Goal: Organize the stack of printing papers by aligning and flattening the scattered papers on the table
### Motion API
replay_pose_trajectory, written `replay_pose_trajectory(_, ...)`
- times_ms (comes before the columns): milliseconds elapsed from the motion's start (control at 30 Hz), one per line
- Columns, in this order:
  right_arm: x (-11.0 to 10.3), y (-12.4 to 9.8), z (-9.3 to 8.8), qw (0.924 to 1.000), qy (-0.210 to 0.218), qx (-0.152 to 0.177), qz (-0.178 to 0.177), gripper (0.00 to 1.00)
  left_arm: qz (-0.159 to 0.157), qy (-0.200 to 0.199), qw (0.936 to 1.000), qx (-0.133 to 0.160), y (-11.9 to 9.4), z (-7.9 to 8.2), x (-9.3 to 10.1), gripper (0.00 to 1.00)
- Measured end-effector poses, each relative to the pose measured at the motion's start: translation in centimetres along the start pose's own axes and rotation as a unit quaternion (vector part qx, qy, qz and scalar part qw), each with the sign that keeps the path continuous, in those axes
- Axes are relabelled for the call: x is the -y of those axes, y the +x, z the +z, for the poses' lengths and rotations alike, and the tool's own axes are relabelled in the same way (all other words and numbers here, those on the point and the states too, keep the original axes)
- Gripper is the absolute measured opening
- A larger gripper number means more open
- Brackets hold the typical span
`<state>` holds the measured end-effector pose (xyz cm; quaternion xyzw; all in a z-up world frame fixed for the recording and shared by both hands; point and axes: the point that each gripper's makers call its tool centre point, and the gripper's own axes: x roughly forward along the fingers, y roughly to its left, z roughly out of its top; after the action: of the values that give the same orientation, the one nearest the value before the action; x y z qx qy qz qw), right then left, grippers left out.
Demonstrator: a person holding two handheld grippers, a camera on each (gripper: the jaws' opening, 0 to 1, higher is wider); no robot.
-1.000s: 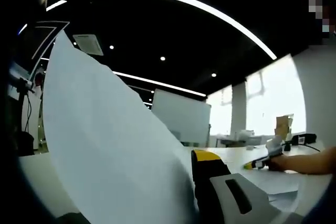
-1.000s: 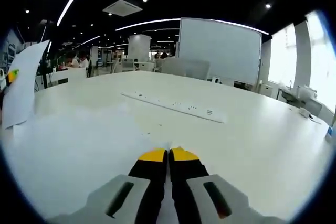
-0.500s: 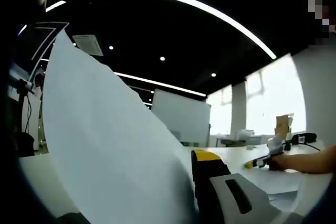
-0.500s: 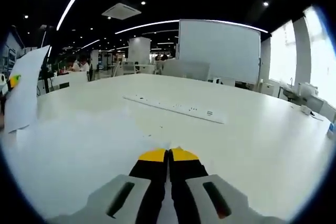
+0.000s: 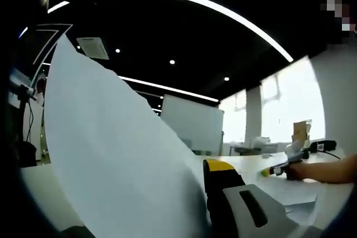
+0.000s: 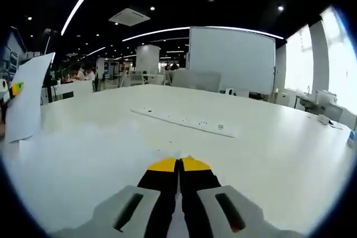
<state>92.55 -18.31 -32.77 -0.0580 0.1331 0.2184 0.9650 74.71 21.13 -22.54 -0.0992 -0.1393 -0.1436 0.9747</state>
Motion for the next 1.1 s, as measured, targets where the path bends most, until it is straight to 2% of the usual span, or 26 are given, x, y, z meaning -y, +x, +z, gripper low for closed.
replay_pose_trajectory(267,0.6,0.2,0.4,0.9998,0.012,0.013,-0.001,0.00,-0.001,0.001,1.0000,-0.001,0.0,-0.1,0.0,0.21)
replay_pose_trajectory(567,0.9,0.2,1.1,0.9998,0.000,0.021,-0.004,0.00,-0.003,-0.001,1.0000,0.000,0.0,0.0,0.1,0.21)
replay_pose_trajectory(1100,0.5,-1.5,4.8,0.9976,-0.003,0.069,-0.006,0.00,-0.007,-0.001,1.0000,0.002,0.0,0.1,0.3,0.21)
